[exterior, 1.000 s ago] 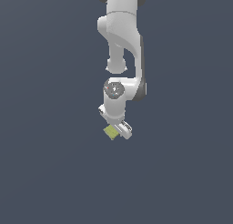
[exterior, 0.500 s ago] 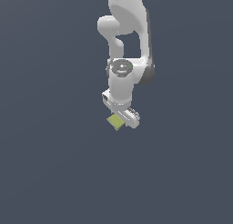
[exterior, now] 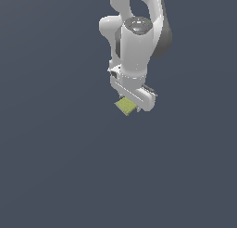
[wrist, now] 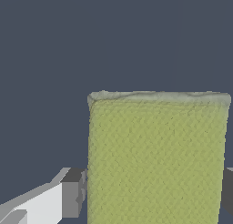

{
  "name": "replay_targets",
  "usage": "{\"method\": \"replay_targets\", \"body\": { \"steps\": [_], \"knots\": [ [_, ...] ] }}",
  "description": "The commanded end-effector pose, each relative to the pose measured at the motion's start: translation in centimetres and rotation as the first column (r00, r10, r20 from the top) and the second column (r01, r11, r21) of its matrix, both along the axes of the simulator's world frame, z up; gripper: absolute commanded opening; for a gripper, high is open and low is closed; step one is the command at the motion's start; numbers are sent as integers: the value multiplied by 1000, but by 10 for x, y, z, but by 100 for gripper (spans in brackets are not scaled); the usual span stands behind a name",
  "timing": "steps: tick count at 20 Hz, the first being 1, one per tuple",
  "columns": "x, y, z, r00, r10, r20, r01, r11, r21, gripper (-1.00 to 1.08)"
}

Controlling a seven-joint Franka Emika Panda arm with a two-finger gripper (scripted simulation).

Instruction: Pick up the object and move it to a goal position.

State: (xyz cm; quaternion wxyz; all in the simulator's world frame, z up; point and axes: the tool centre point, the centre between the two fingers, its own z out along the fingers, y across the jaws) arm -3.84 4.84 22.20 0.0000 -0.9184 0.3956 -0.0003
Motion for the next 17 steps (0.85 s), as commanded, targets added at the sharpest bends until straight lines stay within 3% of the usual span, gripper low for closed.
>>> {"method": "replay_targets", "body": {
  "steps": [1,9,17],
  "knots": [
    [-4,7,24,1000,-1,0,1,1000,-1,-100],
    [-12,23,78,1000,0,0,0,1000,-1,-100],
    [-14,29,95,1000,0,0,0,1000,-1,-100]
  ]
}}
